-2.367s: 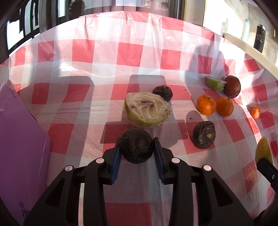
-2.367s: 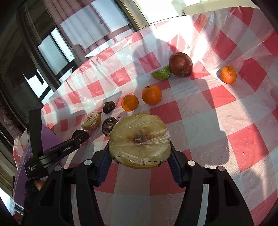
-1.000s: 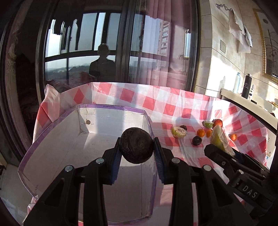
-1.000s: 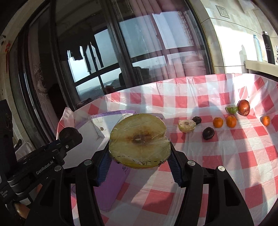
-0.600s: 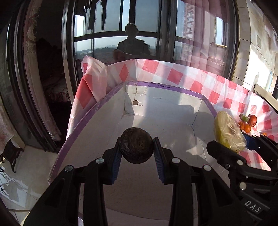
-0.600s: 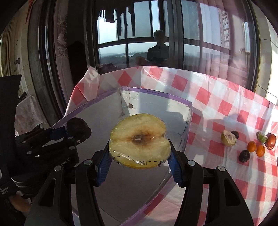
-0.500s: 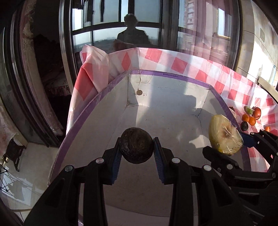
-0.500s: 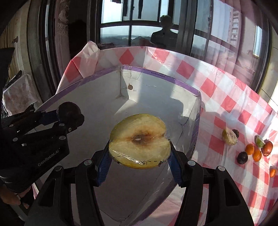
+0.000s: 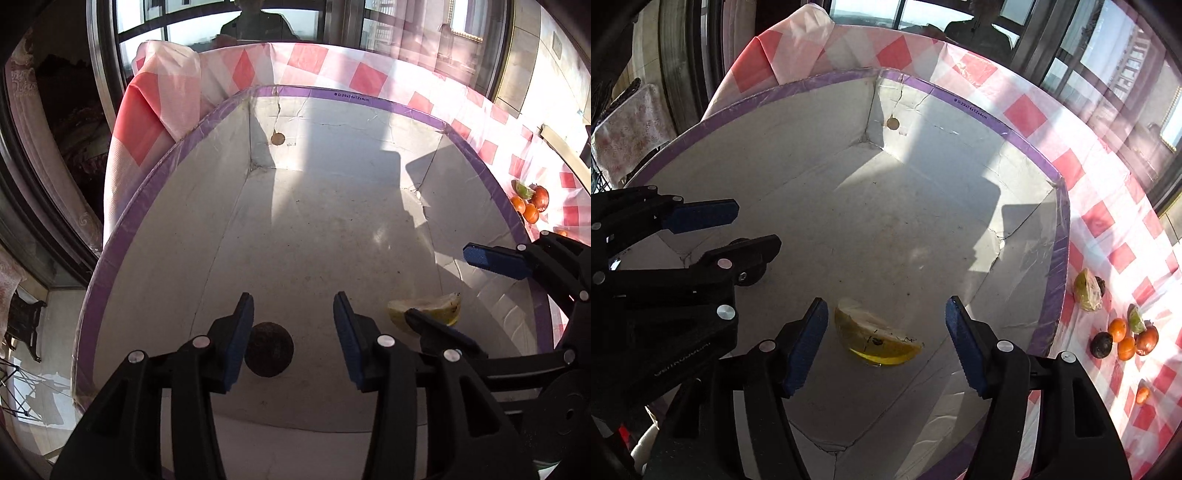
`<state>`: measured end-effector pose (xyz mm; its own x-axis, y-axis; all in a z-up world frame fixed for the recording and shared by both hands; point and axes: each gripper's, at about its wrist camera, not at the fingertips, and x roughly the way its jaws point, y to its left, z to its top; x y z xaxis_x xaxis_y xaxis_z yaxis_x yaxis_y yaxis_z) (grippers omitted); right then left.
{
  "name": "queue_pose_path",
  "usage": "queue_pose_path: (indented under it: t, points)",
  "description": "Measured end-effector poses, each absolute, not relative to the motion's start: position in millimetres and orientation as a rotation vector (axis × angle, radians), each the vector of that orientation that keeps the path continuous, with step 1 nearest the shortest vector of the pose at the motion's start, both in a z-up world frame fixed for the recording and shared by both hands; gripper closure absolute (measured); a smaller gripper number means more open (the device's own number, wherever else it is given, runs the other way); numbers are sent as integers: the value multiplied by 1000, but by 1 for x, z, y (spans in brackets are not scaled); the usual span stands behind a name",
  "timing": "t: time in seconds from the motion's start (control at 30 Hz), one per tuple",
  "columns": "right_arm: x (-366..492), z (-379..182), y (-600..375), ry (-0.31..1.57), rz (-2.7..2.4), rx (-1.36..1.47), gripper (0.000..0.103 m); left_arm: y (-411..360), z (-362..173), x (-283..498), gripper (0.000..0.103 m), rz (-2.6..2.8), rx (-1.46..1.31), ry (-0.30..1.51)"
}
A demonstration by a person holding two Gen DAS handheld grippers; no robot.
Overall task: Organize fruits
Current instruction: 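Carry both fruits over the purple-rimmed box and open the right gripper, then open the left gripper to drop the dark fruit into the box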
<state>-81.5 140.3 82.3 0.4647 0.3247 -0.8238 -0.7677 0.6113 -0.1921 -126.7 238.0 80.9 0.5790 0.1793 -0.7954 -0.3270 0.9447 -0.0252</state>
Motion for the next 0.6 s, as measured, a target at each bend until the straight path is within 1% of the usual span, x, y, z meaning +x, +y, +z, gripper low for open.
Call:
queue_pose_path:
  t: [0.03, 0.2, 0.27, 0.33, 0.43, 0.5, 0.57, 0.6]
  points:
    - [-81, 83, 140, 833, 721, -602, 37, 237, 82, -128, 50, 302, -177, 902]
    - [-81, 86, 137, 805, 726, -570, 37, 239, 85, -128, 40, 323, -195, 892]
    - [-82, 87, 135, 783, 724, -553, 37, 239, 87, -129, 33, 347, -196, 886]
    - [-83, 89, 132, 750, 720, -530, 37, 239, 90, -131, 24, 385, -186, 877]
    - [-87, 92, 124, 680, 721, -479, 37, 236, 96, -134, 13, 450, -163, 854]
    - [-92, 95, 113, 611, 738, -420, 36, 231, 105, -139, 11, 509, -141, 808]
    - [-96, 101, 95, 542, 752, -323, 36, 219, 121, -147, 3, 515, -131, 710]
    - [-96, 104, 84, 515, 746, -273, 36, 211, 129, -151, 2, 502, -127, 660]
